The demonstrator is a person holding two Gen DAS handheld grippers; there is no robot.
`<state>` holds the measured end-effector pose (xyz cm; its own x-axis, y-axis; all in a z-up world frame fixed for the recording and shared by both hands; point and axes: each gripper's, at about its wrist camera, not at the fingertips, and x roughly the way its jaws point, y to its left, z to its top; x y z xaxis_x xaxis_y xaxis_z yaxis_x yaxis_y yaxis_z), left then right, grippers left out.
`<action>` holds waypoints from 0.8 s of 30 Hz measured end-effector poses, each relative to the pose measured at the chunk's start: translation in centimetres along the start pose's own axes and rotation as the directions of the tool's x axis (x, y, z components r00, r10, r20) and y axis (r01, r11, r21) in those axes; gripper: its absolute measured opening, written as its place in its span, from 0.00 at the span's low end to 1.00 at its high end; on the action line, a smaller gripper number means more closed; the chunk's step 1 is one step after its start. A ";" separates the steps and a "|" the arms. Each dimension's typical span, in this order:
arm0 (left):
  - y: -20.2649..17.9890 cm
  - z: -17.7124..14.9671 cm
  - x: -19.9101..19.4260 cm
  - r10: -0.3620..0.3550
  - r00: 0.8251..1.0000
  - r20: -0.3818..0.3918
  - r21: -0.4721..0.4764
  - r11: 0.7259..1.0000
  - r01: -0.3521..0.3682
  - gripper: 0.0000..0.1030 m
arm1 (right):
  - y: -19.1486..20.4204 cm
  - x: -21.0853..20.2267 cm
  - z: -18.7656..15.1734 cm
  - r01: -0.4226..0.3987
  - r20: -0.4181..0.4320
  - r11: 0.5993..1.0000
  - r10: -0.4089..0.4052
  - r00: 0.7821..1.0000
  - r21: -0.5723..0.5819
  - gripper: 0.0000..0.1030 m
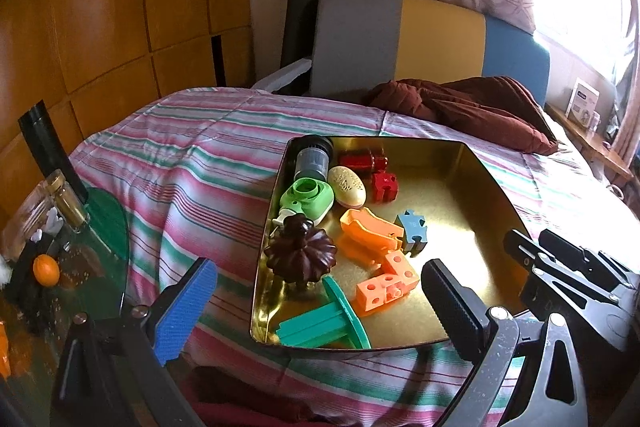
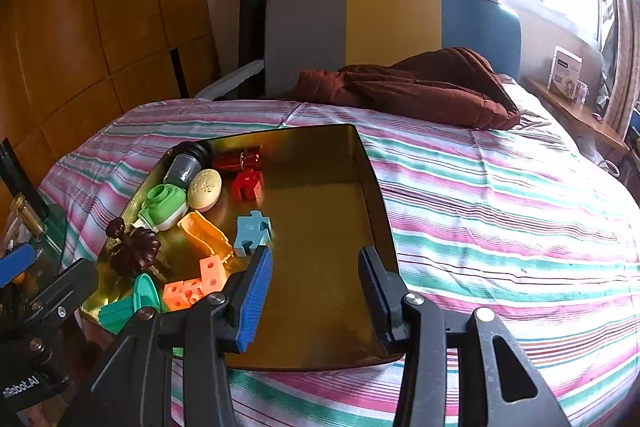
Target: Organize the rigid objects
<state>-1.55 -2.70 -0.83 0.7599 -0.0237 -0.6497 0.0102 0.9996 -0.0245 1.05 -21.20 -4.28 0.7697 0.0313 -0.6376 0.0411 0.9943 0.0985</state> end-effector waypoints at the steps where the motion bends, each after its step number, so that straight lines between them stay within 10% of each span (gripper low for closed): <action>1: 0.1 0.0 0.0 0.000 1.000 -0.002 -0.001 1.000 0.000 1.00 | 0.1 0.0 0.0 0.000 0.001 1.000 0.000 1.000 -0.003 0.44; 24: 0.5 -0.2 0.5 0.010 1.000 -0.004 -0.013 1.000 -0.010 1.00 | 0.8 0.4 0.1 -0.011 -0.010 0.999 0.010 1.000 -0.033 0.44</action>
<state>-1.30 -2.24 -1.28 0.7576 -0.0141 -0.6526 -0.0057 0.9996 -0.0282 1.46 -20.37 -4.36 0.7639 0.0425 -0.6439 0.0119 0.9967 0.0800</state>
